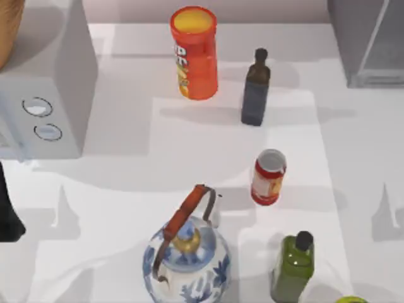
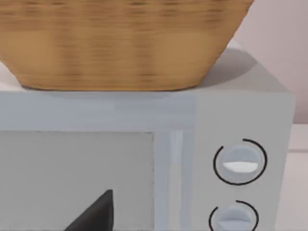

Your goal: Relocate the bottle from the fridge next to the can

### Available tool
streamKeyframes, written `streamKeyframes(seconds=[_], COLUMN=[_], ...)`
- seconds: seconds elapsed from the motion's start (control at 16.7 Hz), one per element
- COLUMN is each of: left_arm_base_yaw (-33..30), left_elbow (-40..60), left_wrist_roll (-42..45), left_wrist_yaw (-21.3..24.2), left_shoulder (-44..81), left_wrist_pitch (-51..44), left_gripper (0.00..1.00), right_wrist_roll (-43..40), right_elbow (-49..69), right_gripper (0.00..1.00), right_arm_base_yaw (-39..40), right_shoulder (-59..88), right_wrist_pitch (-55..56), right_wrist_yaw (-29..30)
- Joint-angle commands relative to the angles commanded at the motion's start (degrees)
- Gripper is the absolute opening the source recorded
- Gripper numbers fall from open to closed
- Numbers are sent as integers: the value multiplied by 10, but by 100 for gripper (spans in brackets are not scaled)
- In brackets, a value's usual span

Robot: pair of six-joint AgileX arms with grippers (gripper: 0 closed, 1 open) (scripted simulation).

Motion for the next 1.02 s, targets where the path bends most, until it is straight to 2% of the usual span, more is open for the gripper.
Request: streamKeyframes(seconds=[0.24, 0.48, 0.72, 1.02], left_arm_base_yaw=[0, 0, 0, 0], left_elbow=[0, 0, 0, 0], left_wrist_roll=[0, 0, 0, 0], left_wrist_yaw=[0, 0, 0, 0], left_shoulder=[0, 0, 0, 0], left_wrist_pitch=[0, 0, 0, 0], left_gripper=[100, 100, 100, 100], right_wrist_roll=[0, 2, 3, 6], right_elbow=[12, 76, 170, 303], right_gripper=[100, 100, 100, 100], right_arm_base_yaw=[-1, -14, -37, -72], right_shoulder=[18, 126, 328, 654], right_wrist_pitch=[15, 94, 212, 380], right_wrist_yaw=[-4, -19, -38, -64])
